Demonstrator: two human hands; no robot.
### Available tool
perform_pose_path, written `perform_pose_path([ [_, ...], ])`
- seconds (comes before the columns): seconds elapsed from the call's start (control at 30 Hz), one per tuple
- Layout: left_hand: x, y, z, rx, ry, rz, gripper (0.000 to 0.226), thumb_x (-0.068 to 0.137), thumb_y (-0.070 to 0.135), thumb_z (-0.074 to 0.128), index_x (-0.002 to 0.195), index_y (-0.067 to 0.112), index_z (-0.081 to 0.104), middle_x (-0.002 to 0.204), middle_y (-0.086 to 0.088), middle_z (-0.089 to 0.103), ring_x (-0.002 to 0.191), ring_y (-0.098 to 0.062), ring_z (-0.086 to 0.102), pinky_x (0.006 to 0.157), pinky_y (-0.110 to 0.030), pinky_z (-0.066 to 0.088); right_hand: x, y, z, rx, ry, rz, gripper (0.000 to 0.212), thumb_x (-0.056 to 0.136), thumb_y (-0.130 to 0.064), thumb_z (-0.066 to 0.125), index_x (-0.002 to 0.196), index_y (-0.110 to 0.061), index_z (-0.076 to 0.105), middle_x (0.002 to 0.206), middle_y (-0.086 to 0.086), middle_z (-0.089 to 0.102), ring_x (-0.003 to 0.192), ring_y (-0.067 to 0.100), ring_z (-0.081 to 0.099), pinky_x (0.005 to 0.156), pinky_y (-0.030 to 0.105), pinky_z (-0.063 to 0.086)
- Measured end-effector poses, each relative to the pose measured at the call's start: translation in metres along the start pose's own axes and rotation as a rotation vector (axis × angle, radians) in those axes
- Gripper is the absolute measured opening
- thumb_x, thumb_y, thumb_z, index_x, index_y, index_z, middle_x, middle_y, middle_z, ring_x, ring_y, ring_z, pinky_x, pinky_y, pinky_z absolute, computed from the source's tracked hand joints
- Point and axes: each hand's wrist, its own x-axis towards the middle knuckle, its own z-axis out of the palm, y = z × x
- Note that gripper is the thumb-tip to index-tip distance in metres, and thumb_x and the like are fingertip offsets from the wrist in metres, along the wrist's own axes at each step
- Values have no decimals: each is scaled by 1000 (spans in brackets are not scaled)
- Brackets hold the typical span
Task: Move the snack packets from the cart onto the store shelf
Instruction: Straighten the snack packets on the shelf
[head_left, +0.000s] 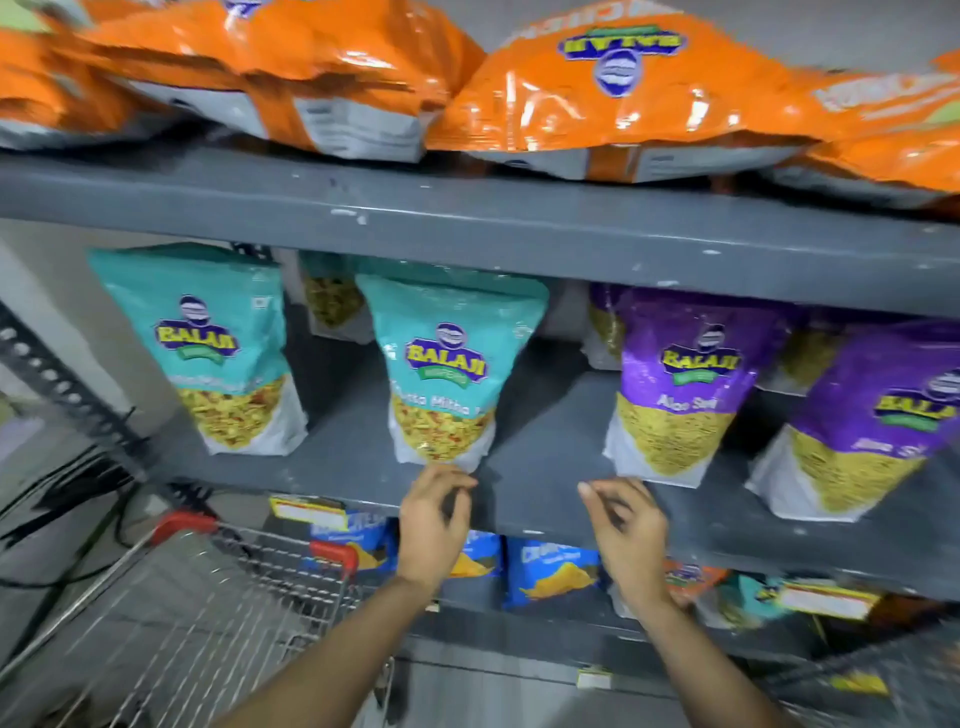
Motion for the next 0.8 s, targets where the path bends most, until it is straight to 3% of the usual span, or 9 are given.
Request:
perform_pose_path([
  [0.07,-3,17,34,-29,-145,21,20,82,0,59,93,6,74,95,-2,69,91,-5,63,85,-15,48,-6,12,-47,-93,154,-30,28,82,-51,66,72,-24,66,72,-5,64,65,3,60,65,32,50],
  [0.17,3,43,90,-42,-272,-62,40,83,20,71,119,5,66,115,-11,67,110,-25,64,99,-18,43,5,24,-115,-114,399,-51,26,74,-20,82,80,-24,57,76,-13,62,73,2,57,73,13,44],
  [0.2,8,54,108,-53,-318,-127,61,79,28,77,132,5,57,127,-13,61,120,-27,58,106,-24,40,14,29,-137,-125,446,-22,36,69,-22,84,92,-16,58,86,-9,61,83,12,58,77,12,42],
  [0.27,18,73,138,-114,-380,-261,104,67,37,87,149,6,32,148,-10,45,138,-23,42,115,-30,32,37,44,-176,-258,470,58,83,58,-30,89,124,-1,48,118,17,54,112,31,52,96,27,40],
  [0.3,23,82,151,-147,-396,-301,118,61,38,90,152,7,24,153,-7,39,142,-21,38,116,-30,30,49,51,-192,-312,446,92,104,54,-29,93,138,0,38,134,20,47,126,31,45,106,33,35],
  [0.37,33,91,174,-192,-406,-311,130,49,44,94,153,15,21,152,-2,42,139,-17,42,115,-33,35,66,55,-210,-307,341,150,133,51,-27,95,153,-4,14,156,11,29,143,14,28,116,28,23],
  [0.47,42,92,196,-199,-408,-330,113,46,38,97,141,21,37,132,6,59,122,-15,57,96,-27,45,82,57,-215,-254,209,104,143,49,-18,96,156,-17,1,158,-10,22,138,-10,29,112,13,25],
  [0.57,44,92,202,-168,-364,-345,92,49,37,96,126,20,48,123,0,65,112,-22,62,88,-32,49,87,66,-222,-292,258,124,143,49,-28,96,156,-26,1,162,-3,27,143,14,37,113,34,34],
  [0.8,32,87,187,-157,-320,-309,81,53,37,94,119,22,50,119,2,67,106,-20,63,88,-36,52,90,66,-230,-317,297,96,136,51,-30,94,155,-33,6,160,-2,31,140,24,42,109,41,39],
])
